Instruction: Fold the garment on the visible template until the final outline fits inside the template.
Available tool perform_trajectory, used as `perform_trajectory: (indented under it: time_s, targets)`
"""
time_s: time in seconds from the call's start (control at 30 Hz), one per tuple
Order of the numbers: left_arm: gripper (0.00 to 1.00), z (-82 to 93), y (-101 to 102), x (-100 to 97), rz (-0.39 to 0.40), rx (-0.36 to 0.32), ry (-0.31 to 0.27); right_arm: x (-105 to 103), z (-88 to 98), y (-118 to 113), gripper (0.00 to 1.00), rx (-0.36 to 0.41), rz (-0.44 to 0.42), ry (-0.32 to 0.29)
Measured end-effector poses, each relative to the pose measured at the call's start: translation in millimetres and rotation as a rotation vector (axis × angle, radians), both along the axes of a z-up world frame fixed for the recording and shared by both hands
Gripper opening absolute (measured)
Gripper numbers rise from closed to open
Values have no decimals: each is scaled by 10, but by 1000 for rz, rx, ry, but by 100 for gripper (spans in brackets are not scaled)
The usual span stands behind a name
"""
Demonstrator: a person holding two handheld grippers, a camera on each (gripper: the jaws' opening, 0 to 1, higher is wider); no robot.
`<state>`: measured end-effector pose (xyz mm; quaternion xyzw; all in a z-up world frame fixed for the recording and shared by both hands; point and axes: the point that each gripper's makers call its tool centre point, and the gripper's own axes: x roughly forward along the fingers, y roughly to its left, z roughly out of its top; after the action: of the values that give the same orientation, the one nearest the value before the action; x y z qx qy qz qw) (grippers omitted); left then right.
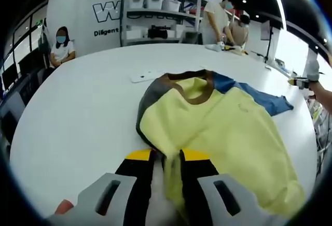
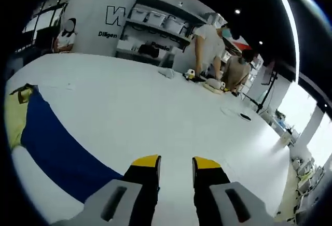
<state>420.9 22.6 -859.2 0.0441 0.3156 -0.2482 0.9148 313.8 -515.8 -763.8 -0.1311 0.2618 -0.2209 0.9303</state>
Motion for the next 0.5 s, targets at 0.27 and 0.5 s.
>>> perform_trajectory:
  time_s: [0.27,0.5]
  targets:
    - [43,9,16,-1,17,4,2,62,213,251,24,-25,51,-39]
    - [65,18,76,10,43,12,0,101,263,384,24,-41,88,-39]
